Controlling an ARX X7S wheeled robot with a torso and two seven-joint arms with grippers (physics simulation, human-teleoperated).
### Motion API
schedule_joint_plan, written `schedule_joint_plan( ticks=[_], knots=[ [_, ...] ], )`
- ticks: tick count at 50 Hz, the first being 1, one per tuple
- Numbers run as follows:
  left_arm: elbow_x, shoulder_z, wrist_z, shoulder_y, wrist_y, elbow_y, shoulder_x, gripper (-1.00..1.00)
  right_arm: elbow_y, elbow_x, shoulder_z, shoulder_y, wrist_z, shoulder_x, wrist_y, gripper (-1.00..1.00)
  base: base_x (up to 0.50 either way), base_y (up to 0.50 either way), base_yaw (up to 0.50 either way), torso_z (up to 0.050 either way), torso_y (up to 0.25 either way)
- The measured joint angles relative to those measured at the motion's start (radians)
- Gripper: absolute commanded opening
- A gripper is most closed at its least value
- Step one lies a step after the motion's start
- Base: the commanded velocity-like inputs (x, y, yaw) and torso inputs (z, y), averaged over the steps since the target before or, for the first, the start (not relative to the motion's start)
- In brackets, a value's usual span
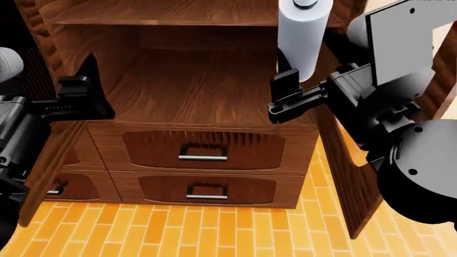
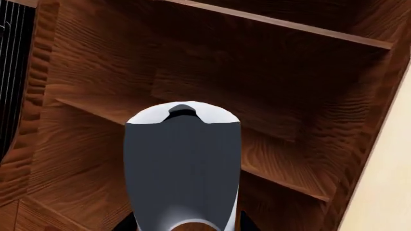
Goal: Pick the soap dispenser from the counter and place it in the cabinet.
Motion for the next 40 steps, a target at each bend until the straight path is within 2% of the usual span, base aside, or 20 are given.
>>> schedule_joint_plan(
  ticks=[10, 22, 40],
  knots=[
    [0.006, 0.000, 0.010, 0.001, 0.005, -0.006, 0.000, 1.00, -0.007, 0.010, 0.006, 0.008, 0.013, 0.004, 0.001, -1.00, 0.48, 0.12, 0.00, 0.000, 0.002],
    [0.009, -0.007, 0.013, 0.010, 0.011, -0.008, -0.006, 1.00, -0.005, -0.003, 0.004, 0.003, 0.010, 0.002, -0.007, -1.00, 0.31, 0.39, 0.00, 0.000, 0.001],
    [-0.008, -0.013, -0.003, 0.004, 0.010, 0.000, -0.016, 1.00, -0.012, 0.002, 0.009, 0.009, 0.007, 0.004, -0.013, -1.00, 0.36, 0.02, 0.00, 0.000, 0.001]
  ],
)
